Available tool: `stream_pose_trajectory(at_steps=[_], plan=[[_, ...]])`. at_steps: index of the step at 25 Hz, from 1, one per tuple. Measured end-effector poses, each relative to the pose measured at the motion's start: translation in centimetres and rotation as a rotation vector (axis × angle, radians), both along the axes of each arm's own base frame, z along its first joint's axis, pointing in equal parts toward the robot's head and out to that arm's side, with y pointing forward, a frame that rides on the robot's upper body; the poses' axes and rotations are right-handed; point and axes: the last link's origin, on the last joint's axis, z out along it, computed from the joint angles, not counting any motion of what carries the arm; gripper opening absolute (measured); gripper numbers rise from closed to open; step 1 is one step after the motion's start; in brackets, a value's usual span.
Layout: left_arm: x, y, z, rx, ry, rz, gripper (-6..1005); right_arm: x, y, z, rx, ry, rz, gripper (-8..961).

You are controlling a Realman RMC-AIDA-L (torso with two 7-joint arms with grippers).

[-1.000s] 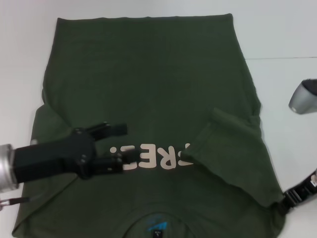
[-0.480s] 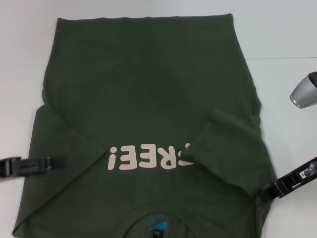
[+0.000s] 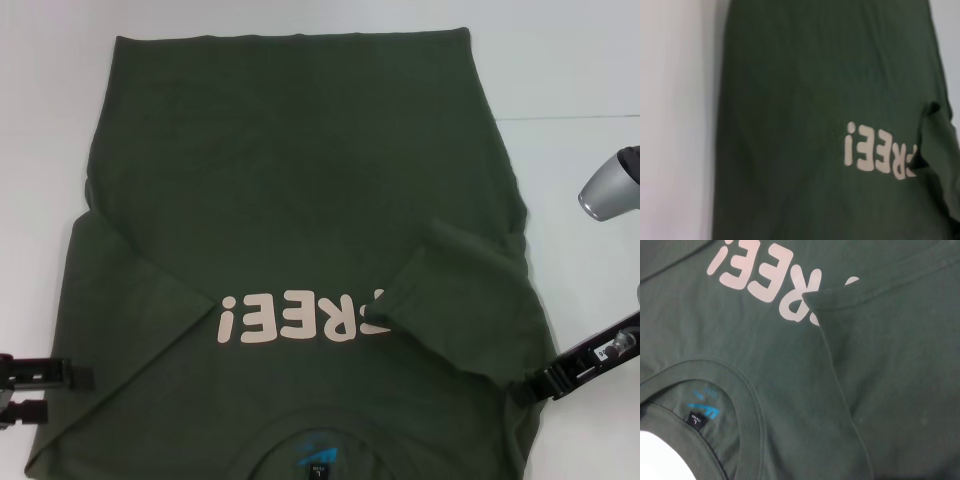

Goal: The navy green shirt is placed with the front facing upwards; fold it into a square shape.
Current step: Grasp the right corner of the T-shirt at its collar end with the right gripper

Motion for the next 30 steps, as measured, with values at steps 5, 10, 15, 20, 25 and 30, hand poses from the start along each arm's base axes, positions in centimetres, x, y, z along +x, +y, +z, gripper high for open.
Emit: stream_pose_trajectory(at_steps=[5, 10, 15, 20, 25, 30], plan=[[-0.3, -0.2, 0.0, -0.01, 0.013, 0.028, 907, -0.1, 0.1, -0.1, 0.0, 0.0, 0.01, 28], [-1.2, -0.5, 0.0, -0.026, 0.055, 0.071, 906, -0.2, 0.3, -0.1, 0.004, 0.0, 0.018, 28], [-1.6, -0.7, -0.2, -0.018, 0.067, 0.089, 905, -0.3, 0.4, -0.4, -0.006, 0.003, 0.021, 28], [-2.4, -0.7, -0.5, -0.029, 0.117, 0.116, 904, -0.3, 0.5, -0.6, -0.012, 0.004, 0.021, 29], [-2.5, -0.8, -0.7, -0.04, 0.124, 0.119, 903, -0.3, 0.5, -0.6, -0.012, 0.004, 0.023, 29], [-2.8, -0.6, -1.0, -0.058, 0.156, 0.124, 902, -0.5, 0.6, -0.8, -0.017, 0.007, 0.024, 27]])
